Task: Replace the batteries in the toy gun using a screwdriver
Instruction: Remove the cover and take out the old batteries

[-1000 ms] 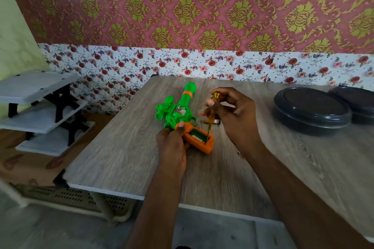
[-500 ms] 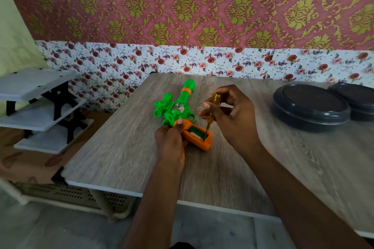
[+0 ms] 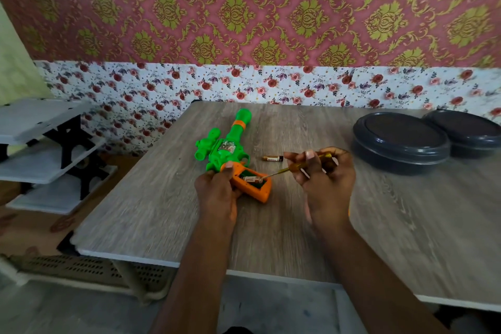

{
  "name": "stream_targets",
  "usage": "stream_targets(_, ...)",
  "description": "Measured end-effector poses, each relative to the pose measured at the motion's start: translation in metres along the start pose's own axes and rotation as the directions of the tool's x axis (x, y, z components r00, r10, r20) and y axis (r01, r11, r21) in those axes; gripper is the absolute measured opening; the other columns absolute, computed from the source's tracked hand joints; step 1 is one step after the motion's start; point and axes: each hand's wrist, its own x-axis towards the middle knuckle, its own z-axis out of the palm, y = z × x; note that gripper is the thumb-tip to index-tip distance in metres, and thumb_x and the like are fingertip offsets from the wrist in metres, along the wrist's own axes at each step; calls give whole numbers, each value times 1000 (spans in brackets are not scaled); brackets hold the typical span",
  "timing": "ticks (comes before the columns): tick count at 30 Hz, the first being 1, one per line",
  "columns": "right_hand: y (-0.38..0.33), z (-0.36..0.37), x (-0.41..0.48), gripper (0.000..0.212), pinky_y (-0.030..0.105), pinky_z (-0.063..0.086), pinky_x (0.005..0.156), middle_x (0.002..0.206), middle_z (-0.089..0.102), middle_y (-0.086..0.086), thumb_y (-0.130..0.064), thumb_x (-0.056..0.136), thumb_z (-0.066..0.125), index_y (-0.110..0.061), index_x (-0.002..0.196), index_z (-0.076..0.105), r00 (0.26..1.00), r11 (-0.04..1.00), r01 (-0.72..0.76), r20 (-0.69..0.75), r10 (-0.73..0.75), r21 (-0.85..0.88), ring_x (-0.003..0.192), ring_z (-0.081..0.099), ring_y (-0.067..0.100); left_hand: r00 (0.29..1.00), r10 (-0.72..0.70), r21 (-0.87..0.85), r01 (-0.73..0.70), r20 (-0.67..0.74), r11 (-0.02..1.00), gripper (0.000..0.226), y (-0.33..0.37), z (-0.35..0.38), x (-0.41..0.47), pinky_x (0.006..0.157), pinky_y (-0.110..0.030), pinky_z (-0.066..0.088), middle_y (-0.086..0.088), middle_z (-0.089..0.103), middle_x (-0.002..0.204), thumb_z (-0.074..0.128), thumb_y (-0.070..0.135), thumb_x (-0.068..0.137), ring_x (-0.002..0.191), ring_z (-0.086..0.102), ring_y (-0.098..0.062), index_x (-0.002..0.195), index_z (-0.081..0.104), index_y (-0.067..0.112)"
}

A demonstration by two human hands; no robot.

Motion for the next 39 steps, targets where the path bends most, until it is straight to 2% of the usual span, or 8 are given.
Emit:
stream_targets(7,-13,8,9,7,36,62,74,86,68,15,-6,104,54,-7,109,48,985,988,151,75,-153,31,80,76,29,1000,-9,-12,9,18,1000,13,1,3,-4,51,-36,61,-7,70,76,55,-5,99,55,72,-10,90,62,3)
stream_targets(11,-23,17,21,12,31,54,61,81,61,10,-6,106,51,-3,118,53,884,900,398,335,-326,-175,67,62,15,1000,-11,-25,12,28,1000,14,2,3,-4,51,-35,60,-3,73,65,55,-5,98,58,72,-12,90,63,3)
stream_targets(14,-23,24,30,11,21,50,62,81,69,2,-15,101,62,-13,112,63,731,669,605,635,-251,-433,66,65,6,999,1,-32,0,34,999,10,2,1,-4,55,-38,61,-5,75,69,57,-4,98,63,73,-16,94,65,1)
stream_targets(17,-9,24,35,30,23,54,72,87,73,-4,-38,83,79,-25,108,69,655,355,690,753,63,-631,78,68,12,999,14,-20,-14,36,1000,12,1,1,-5,52,-35,61,-5,74,65,56,-2,99,57,72,-16,89,63,0)
stream_targets(20,1,23,31,36,42,53,91,102,71,-5,-45,76,79,-31,107,69,690,205,644,676,260,-737,104,61,24,999,25,-6,-25,41,1000,13,0,1,-5,48,-31,60,-1,72,57,55,-2,99,52,70,-11,88,61,0)
stream_targets(26,-14,26,49,23,26,45,61,70,63,-1,-27,80,82,-21,72,62,830,321,536,556,-33,-781,69,60,17,999,10,-16,-10,33,1000,12,-1,2,-4,73,-46,61,-9,75,77,57,-2,98,64,72,-15,107,65,-4)
stream_targets(34,25,14,73,22,31,39,66,99,62,14,-24,76,77,-22,95,64,846,136,462,481,229,-876,93,60,35,995,71,19,-73,70,997,5,-5,0,-2,84,-55,60,-21,73,99,66,2,95,95,73,-34,99,66,2)
stream_targets(39,13,15,67,29,34,48,59,76,60,10,-39,69,61,-10,75,62,829,178,511,537,158,-841,72,60,29,950,308,213,-310,43,927,21,-6,0,-2,63,-38,55,9,65,60,80,11,85,60,61,-11,69,67,15)
